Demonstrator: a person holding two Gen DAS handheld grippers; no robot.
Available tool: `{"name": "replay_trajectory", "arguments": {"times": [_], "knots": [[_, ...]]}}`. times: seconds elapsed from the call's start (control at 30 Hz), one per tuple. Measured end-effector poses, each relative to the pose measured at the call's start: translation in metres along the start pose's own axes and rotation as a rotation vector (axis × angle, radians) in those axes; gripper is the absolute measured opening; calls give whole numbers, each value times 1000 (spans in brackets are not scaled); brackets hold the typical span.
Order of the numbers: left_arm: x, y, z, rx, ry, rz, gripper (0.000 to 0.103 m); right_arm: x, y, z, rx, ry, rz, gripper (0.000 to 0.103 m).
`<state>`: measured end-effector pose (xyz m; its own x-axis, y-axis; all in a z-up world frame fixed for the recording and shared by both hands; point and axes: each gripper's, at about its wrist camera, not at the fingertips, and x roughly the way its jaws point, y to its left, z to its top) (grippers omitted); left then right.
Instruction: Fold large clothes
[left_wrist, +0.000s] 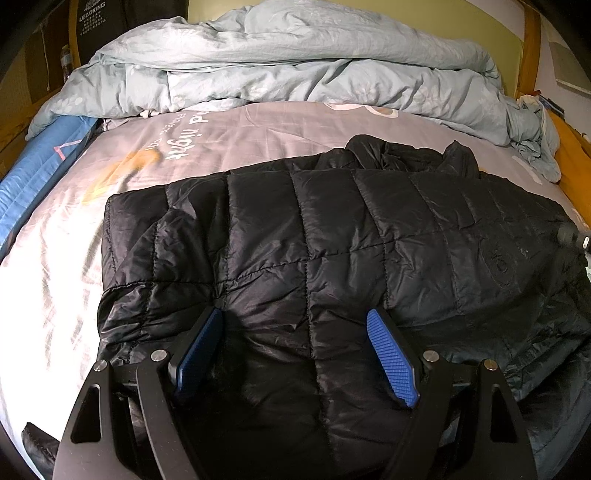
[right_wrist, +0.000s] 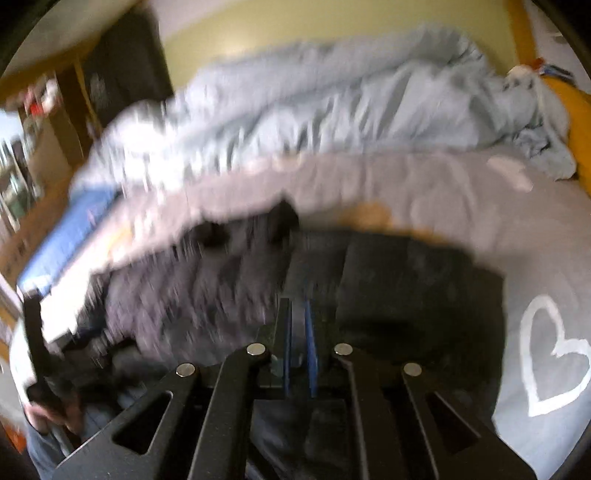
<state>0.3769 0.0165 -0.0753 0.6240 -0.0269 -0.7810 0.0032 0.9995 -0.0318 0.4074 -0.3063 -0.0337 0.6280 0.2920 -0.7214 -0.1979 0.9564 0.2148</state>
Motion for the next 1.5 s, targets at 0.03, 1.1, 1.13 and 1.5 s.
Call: {"name": "replay_trajectory", "arguments": {"times": [0.03, 1.1, 1.13, 1.5], "knots": [[0, 0, 0, 0, 1, 0, 82, 5, -1, -3, -2, 40, -7, 7], [-18, -35, -9, 103, 17, -200, 82, 19, 41, -63, -133, 169, -21, 57], [-17, -36, -9, 102, 17, -199, 82, 18, 41, -63, -137, 171, -19, 60], [-59, -25, 1, 52, -215, -183, 82, -18, 48, -50, -139, -59, -24, 89]]}}
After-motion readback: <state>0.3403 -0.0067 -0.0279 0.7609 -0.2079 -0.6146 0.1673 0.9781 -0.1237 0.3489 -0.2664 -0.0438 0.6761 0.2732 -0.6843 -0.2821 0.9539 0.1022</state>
